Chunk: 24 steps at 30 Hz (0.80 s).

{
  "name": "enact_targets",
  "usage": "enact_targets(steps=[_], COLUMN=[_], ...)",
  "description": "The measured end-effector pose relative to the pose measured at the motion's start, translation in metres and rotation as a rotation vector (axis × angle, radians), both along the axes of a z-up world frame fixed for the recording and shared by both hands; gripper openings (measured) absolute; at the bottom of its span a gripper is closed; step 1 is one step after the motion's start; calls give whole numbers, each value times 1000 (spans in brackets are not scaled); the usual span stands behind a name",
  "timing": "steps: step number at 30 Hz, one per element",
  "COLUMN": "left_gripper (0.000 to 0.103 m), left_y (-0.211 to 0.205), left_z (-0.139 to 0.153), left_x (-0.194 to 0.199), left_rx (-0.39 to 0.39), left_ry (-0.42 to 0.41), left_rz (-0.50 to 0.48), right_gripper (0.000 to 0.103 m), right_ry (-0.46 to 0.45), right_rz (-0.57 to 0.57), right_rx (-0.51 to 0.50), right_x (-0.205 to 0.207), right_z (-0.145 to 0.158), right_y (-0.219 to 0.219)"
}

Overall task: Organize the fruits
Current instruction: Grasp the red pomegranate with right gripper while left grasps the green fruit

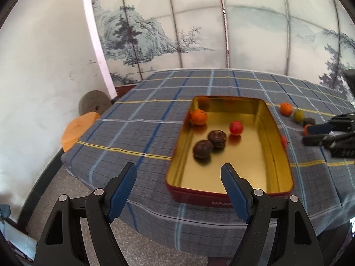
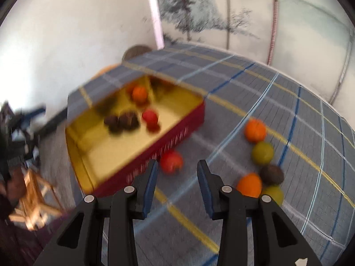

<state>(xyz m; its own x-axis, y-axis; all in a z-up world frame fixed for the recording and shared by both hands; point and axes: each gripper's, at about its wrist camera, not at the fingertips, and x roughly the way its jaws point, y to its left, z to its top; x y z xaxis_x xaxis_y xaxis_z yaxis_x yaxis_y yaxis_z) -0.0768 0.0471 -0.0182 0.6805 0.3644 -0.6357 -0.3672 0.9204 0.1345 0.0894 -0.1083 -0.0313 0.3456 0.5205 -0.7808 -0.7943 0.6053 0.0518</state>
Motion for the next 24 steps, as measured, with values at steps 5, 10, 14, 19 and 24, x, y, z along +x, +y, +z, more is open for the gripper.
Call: enact_targets(steps=[5, 10, 14, 19, 24], left_gripper=[79, 80, 80, 80, 80], left_y=[-6, -7, -11, -24, -53], left_z=[7, 8, 8, 14, 30], left_x=[-2, 0, 5, 14, 23], left_rx=[25, 26, 43, 44, 6], left_ry=[-10, -3, 21, 35, 31], left_rz=[-10, -14, -27, -88, -242], right_gripper=[37, 37, 34, 30, 30], right_ry=[-37, -13, 16, 12, -48], right_rz=[97, 143, 150, 72, -181], right_rx=[-108, -121, -126, -5, 107], right_x=[-2, 13, 25, 16, 10], right_z=[-23, -38, -50, -37, -8], right_y=[22, 38, 51, 22, -88])
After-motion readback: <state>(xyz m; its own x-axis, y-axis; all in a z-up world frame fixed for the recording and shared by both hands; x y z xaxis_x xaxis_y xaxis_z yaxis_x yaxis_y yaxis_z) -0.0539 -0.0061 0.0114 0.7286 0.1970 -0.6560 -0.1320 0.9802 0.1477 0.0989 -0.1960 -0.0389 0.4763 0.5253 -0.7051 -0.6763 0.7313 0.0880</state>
